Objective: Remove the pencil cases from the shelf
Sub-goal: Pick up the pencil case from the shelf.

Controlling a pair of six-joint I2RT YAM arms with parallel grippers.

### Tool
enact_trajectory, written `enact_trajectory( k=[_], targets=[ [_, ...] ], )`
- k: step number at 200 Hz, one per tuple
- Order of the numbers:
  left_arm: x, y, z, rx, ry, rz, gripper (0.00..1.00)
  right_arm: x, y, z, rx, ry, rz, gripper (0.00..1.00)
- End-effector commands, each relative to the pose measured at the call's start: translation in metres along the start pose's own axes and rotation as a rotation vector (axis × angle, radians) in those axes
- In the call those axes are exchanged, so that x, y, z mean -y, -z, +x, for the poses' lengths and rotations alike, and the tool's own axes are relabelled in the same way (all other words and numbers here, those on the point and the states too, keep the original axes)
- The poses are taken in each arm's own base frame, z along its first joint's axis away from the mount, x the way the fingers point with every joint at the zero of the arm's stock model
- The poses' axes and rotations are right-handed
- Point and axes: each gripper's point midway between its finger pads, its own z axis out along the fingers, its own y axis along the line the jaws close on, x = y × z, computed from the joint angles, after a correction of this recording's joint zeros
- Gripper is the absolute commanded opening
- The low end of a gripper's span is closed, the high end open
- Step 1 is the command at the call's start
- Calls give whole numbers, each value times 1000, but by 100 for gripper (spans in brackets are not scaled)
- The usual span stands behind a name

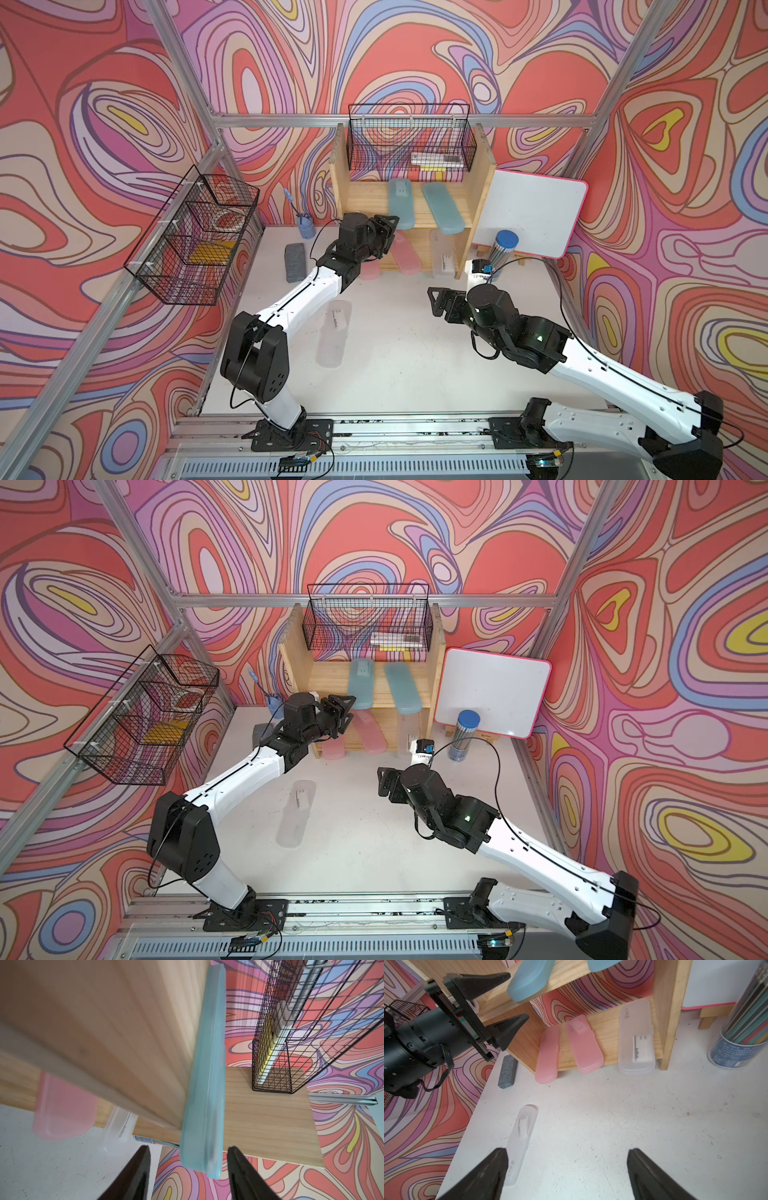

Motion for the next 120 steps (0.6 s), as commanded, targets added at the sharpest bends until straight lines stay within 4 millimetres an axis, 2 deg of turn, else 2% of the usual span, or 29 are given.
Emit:
enact_trajectory(
  k=[1,56,101,120],
  targets=[
    [20,-8,1,-4,-9,59,56,11,2,2,8,19,39,92],
    [22,-17,1,-16,-1,69,48,12,3,0,15,25,43,92],
    [20,-14,3,-20,1,70,36,12,2,-1,18,26,43,92],
    [20,-12,3,-20,1,71,34,12,2,0,16,25,43,92]
  ],
)
